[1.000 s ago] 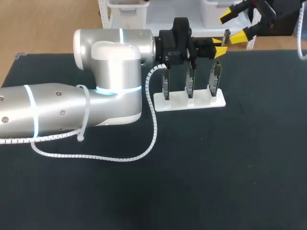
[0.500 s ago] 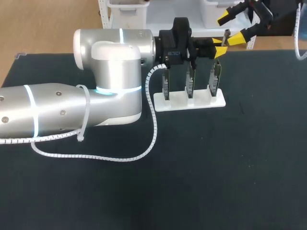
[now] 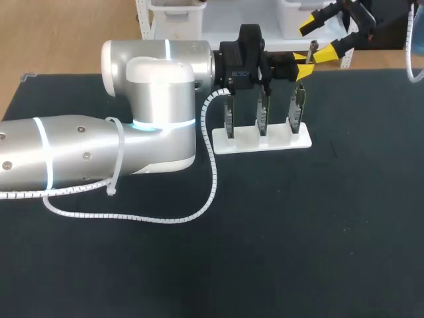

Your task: Pick up the optical module with the left hand, and insert it into the network port with the right hand.

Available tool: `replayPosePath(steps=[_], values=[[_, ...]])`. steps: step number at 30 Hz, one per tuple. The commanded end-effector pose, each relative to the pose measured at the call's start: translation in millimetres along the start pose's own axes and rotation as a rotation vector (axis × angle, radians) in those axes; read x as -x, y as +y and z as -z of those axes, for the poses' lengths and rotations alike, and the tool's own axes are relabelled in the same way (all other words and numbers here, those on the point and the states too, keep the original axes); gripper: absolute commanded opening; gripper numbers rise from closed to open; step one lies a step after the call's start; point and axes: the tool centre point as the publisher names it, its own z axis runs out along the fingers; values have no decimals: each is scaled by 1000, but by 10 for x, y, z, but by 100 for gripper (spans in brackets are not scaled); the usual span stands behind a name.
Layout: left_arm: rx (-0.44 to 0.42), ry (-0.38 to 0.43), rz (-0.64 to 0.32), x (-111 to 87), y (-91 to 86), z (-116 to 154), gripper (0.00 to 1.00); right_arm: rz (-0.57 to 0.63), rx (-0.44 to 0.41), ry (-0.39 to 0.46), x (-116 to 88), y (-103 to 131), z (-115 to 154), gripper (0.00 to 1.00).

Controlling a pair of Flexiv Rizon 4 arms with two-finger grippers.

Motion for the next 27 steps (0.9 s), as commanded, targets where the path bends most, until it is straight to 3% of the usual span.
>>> replayPosePath(steps=[1, 27], values=[[1, -2, -1, -10, 7, -7, 0, -3, 0, -7, -11, -9, 28, 100], [1, -2, -1, -10, 7, -7, 0, -15, 8, -1, -19, 8, -4, 100]])
